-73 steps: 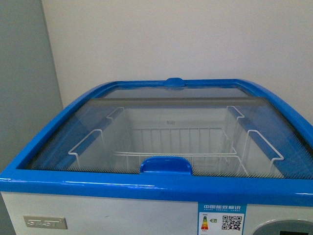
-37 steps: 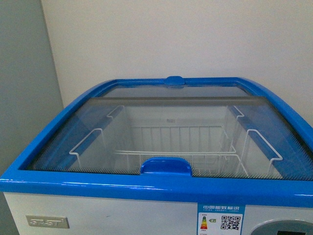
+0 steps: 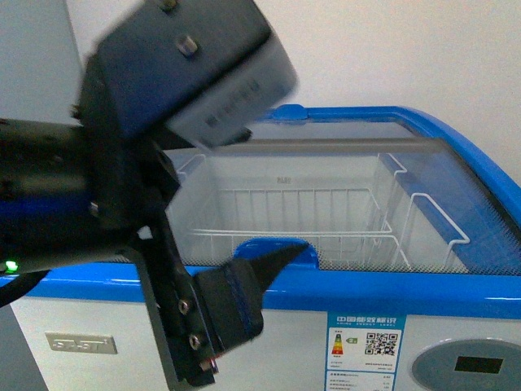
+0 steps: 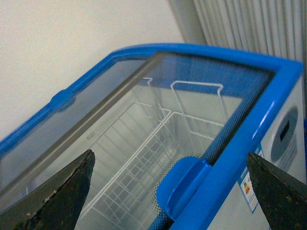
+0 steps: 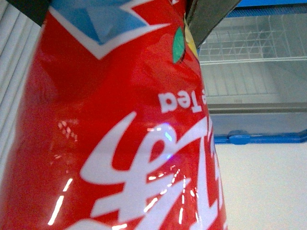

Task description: Put drink in fridge

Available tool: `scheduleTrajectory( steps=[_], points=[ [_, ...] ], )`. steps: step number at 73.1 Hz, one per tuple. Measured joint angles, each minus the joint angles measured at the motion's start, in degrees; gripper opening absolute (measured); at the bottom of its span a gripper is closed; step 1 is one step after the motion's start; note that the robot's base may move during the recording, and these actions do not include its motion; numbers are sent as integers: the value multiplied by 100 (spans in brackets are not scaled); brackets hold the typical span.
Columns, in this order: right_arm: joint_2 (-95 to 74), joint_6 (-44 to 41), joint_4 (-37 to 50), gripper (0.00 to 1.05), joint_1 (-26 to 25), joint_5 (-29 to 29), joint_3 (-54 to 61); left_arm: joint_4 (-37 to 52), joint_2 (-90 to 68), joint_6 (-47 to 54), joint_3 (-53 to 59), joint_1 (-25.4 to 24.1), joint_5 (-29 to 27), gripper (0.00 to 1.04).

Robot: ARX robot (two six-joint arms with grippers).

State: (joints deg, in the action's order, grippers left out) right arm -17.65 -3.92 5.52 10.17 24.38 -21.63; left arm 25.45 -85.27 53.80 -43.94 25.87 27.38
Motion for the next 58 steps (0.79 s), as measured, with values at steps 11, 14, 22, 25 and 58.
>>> scheduleTrajectory(
  steps=[11, 14, 22, 25, 58],
  points=[
    [0, 0, 0, 37, 0, 2, 0, -428, -525, 802, -570, 79, -22, 97],
    [0, 0, 0, 37, 0, 2, 0, -501, -608, 898, -658, 81, -24, 97],
    [0, 0, 0, 37, 0, 0, 0, -671, -866, 1113, -922, 76, -77, 97],
    [0, 0, 0, 37, 0, 0, 0, -750, -966, 1193, -1025, 63, -116, 97],
    [2, 0, 0, 37, 0, 2, 0, -1067, -1851, 1550, -2026, -166, -212, 97]
  ],
)
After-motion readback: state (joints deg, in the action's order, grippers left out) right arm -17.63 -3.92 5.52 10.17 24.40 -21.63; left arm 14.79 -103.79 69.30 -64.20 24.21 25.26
